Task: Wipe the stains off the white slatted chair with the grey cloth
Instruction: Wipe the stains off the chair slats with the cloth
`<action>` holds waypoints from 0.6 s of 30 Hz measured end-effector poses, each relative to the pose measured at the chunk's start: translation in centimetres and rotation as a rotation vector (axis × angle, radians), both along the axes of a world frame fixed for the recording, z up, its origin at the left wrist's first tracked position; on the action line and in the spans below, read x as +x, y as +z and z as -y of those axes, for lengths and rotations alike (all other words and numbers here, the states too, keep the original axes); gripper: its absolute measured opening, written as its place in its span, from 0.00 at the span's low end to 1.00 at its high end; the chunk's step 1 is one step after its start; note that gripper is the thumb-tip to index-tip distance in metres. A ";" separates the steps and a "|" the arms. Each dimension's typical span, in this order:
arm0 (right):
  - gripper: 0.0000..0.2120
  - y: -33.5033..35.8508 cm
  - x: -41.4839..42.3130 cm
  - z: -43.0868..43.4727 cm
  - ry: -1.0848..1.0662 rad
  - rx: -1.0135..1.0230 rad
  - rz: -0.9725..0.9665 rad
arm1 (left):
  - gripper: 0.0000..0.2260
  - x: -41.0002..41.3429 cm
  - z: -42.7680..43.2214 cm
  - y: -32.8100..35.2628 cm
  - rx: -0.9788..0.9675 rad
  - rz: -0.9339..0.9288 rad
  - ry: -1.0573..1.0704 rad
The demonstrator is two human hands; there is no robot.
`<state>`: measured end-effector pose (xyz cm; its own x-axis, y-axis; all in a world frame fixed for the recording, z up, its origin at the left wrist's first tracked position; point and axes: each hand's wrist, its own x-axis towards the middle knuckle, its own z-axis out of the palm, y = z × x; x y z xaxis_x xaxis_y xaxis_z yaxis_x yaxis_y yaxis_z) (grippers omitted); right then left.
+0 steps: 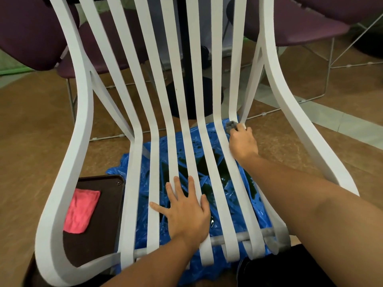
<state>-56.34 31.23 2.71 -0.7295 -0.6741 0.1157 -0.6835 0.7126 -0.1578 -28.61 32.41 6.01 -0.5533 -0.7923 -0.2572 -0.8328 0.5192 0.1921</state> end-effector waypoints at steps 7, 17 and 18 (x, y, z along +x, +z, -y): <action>0.16 0.0 -1.3 1.6 0.022 0.000 0.008 | 0.28 -0.1 0.1 0.0 0.004 0.007 0.008; 0.15 0.4 -1.0 1.8 -0.005 -0.027 0.029 | 0.28 -0.1 0.0 0.0 0.007 0.012 0.009; 0.15 0.5 -0.9 1.7 -0.006 -0.027 0.030 | 0.28 -0.1 0.0 0.0 0.005 0.011 0.009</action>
<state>-57.24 29.53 3.22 -0.7372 -0.6663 0.1122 -0.6737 0.7122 -0.1975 -28.69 32.45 6.05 -0.5434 -0.7957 -0.2675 -0.8394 0.5108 0.1858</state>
